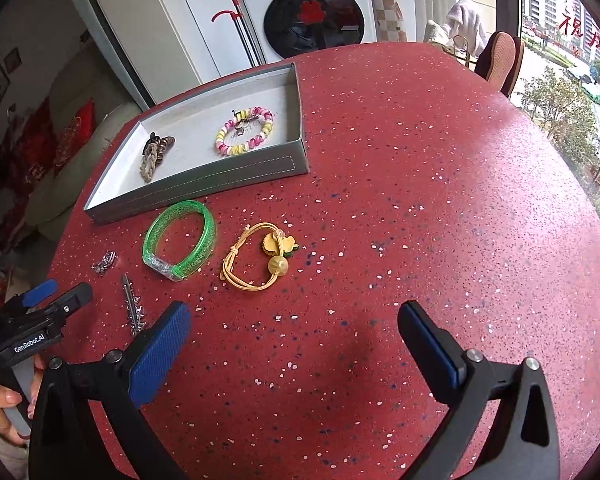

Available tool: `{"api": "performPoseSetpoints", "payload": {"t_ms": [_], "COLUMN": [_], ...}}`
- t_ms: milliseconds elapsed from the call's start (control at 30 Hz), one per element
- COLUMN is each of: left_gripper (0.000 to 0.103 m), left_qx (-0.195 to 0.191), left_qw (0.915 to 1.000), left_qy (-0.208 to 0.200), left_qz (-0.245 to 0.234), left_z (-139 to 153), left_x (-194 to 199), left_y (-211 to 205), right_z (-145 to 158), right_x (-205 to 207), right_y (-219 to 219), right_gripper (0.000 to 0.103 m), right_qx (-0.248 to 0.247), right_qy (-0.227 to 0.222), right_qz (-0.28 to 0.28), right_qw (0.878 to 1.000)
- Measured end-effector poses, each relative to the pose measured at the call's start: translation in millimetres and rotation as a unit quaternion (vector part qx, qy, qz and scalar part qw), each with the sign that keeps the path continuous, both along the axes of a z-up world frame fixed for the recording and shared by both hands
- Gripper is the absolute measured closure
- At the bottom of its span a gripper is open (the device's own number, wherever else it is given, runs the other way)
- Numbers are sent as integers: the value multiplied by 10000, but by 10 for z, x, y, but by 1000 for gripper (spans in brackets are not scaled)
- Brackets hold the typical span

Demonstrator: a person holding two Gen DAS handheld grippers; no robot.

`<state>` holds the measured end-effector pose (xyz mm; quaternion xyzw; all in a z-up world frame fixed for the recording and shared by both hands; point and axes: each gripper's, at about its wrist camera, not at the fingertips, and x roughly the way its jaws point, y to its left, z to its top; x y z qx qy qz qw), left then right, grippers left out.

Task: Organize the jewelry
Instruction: 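Move the left tool to the silver heart pendant while the right tool reaches the yellow cord bracelet, then close the right tool on the yellow cord bracelet while the left tool closes on the heart pendant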

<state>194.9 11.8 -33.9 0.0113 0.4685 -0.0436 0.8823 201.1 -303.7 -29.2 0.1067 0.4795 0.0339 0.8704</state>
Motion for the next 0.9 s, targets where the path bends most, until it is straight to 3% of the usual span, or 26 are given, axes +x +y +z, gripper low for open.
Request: {"api": "performPoseSetpoints", "payload": {"t_ms": [367, 533, 667, 900], "left_gripper": [0, 0, 3, 3], "left_qx": [250, 269, 292, 290], "left_qw": [9995, 9994, 9990, 9988], "left_qy": [-27, 26, 72, 69], "left_qz": [-215, -224, -322, -385], "left_z": [-39, -108, -148, -192], "left_x": [182, 241, 287, 315], "left_y": [-40, -58, -108, -148], "right_z": [-53, -85, -122, -181], "right_x": [213, 275, 346, 382], "right_y": [51, 91, 138, 276], "right_gripper": [20, 21, 29, 40], "right_qx": [-226, -296, -384, -828], "right_qy": [81, 94, 136, 139], "right_qz": [66, 78, 111, 290], "right_qw": [9997, 9995, 9991, 9960]}}
